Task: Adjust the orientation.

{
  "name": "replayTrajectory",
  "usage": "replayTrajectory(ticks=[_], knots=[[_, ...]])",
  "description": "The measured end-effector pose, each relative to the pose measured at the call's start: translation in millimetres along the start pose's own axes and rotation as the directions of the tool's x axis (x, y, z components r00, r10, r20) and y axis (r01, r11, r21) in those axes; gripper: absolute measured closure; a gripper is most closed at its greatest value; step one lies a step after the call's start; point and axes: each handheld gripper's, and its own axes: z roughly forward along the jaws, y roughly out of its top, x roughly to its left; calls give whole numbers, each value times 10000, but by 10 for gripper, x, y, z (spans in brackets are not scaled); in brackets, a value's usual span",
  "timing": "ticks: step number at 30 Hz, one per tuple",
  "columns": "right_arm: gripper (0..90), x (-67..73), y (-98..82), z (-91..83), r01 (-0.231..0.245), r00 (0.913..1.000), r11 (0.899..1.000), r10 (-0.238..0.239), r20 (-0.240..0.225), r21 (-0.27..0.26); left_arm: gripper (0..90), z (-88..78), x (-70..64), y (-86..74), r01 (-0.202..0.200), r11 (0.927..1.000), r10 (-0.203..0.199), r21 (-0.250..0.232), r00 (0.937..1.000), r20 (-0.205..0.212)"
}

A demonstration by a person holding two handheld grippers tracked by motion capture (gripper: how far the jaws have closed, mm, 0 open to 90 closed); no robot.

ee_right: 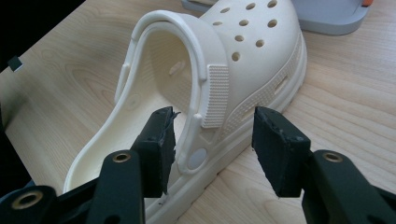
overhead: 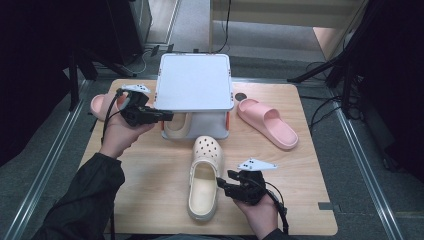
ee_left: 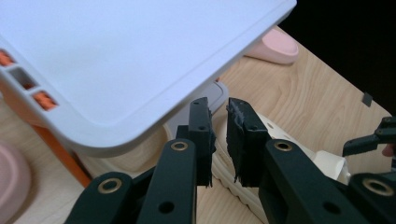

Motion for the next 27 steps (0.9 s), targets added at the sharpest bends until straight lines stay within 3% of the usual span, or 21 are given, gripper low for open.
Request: replayTrajectory(ticks=[2,4,5,6,10,12,15,19,27], knots=[[493,6,-6,29,-12,10000,10000,12,16,75,798,-49,11,34,-47,9999,46,-117,9999,-107],[492,8,-10,56,51,9999,9999,-52,86,105,802,-98,52,52,154,9984,-151,-542,9999,58],[492,10,-10,68,48,9999,9999,-50,125,110,802,-100,62,64,175,9988,-175,-448,9998,11],[491,10,-10,78,66,9999,9999,-67,124,110,802,-109,76,90,-81,9997,72,-241,9993,-361],[488,27,2,136,-42,9996,9999,39,283,121,806,-138,171,143,219,9979,-238,-608,9992,-308],[488,39,9,164,-49,9993,10000,47,361,74,807,-108,211,164,17,9998,-30,-177,9972,-748],[488,60,10,249,-48,9990,9999,41,447,161,814,-97,275,174,148,9994,-170,-320,9974,-700],[481,79,7,393,21,9969,9991,-54,788,421,829,-101,299,187,-22,9996,-2,-280,9962,-868],[515,59,55,435,-25,9946,9995,-6,1039,302,858,-97,286,163,-176,9993,148,-336,9966,-812]])
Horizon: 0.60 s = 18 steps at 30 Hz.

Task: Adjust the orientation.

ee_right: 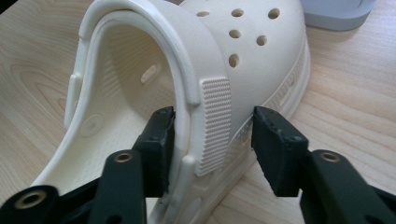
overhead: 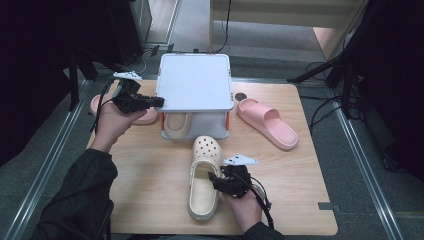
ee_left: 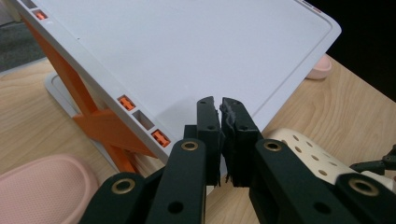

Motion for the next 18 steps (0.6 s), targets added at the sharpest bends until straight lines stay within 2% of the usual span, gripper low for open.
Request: replayTrajectory(ticks=[3,6,8,14,18], knots=[[632,-27,21,-23,112,9999,9999,-112,129,-51,856,-3,0,-4,-43,10000,43,-11,10000,-25],[684,-82,34,-39,63,9999,10000,-62,92,-65,855,-2,0,-9,-16,10000,16,-44,10000,-15],[723,-103,50,-54,143,9996,9999,-142,239,-33,855,-2,-2,-9,-29,10000,29,-44,10000,-18],[754,-163,103,-79,104,9995,9999,-102,308,-61,852,0,-4,-12,16,10000,-16,-79,10000,-22],[767,-230,176,-120,-183,9996,9997,185,193,-143,849,3,-6,-14,54,10000,-54,-80,10000,6]])
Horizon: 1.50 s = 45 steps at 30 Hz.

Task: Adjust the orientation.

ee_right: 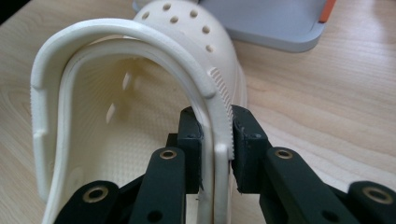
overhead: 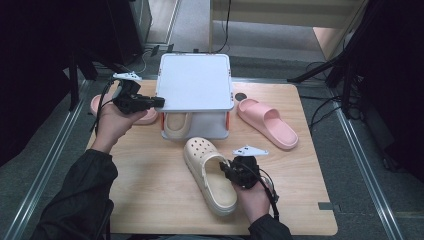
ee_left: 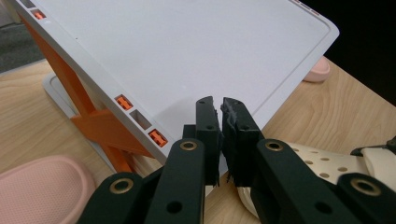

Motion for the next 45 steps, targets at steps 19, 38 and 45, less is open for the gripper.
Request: replayTrajectory(ticks=[19,38,45], knots=[[768,-187,737,22,266,9978,9967,-218,628,-762,848,9,-5,-9,46,10000,-45,-51,9998,168],[740,-385,823,680,-524,9853,9970,610,1594,-572,849,3,2,-18,5,9999,-3,-101,9998,195],[666,-405,796,649,-739,9910,9943,819,1062,-765,848,2,3,-19,41,10000,-39,-79,9998,216]])
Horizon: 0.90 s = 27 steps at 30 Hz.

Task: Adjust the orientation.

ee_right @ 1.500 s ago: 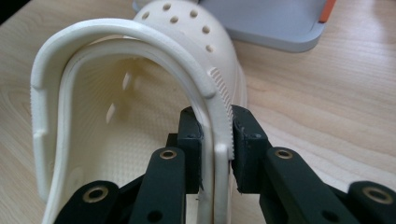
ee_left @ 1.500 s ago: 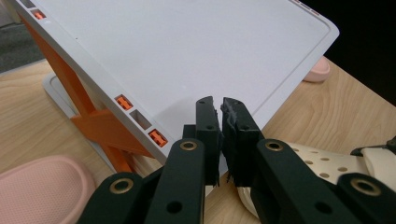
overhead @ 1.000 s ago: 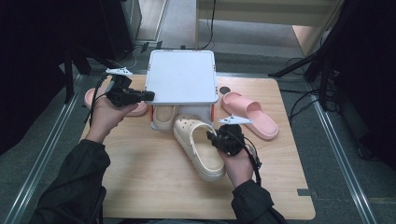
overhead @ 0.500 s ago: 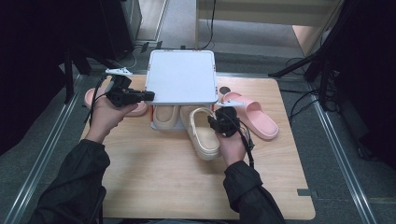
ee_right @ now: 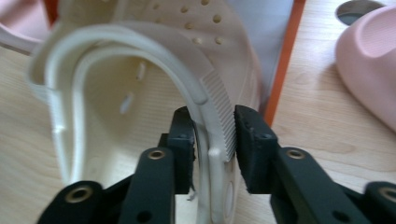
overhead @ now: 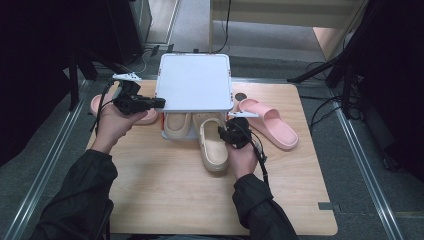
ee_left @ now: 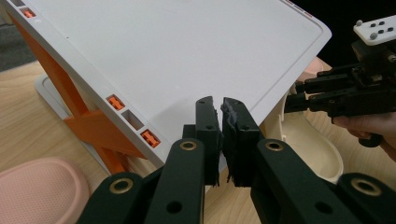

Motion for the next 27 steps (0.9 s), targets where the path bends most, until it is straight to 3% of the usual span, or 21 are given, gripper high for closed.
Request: replayTrajectory(ticks=[4,8,14,22,27], knots=[[580,35,-10,-100,130,9994,9999,-133,-324,-74,842,1,0,2,73,10000,-73,5,10000,30],[548,67,-10,-260,490,9980,9987,-496,-395,-163,836,2,-10,5,27,10000,-27,7,10000,-26],[535,47,-52,-522,655,9959,9976,-667,-604,-230,833,2,-11,5,26,10000,-26,6,10000,-22],[660,17,-203,-738,652,9910,9975,-679,-1156,-270,833,2,-11,4,22,10000,-22,9,10000,-29],[793,78,-425,-830,977,9839,9951,-992,-1486,-171,834,2,-16,5,9,10000,-9,22,10000,-51]])
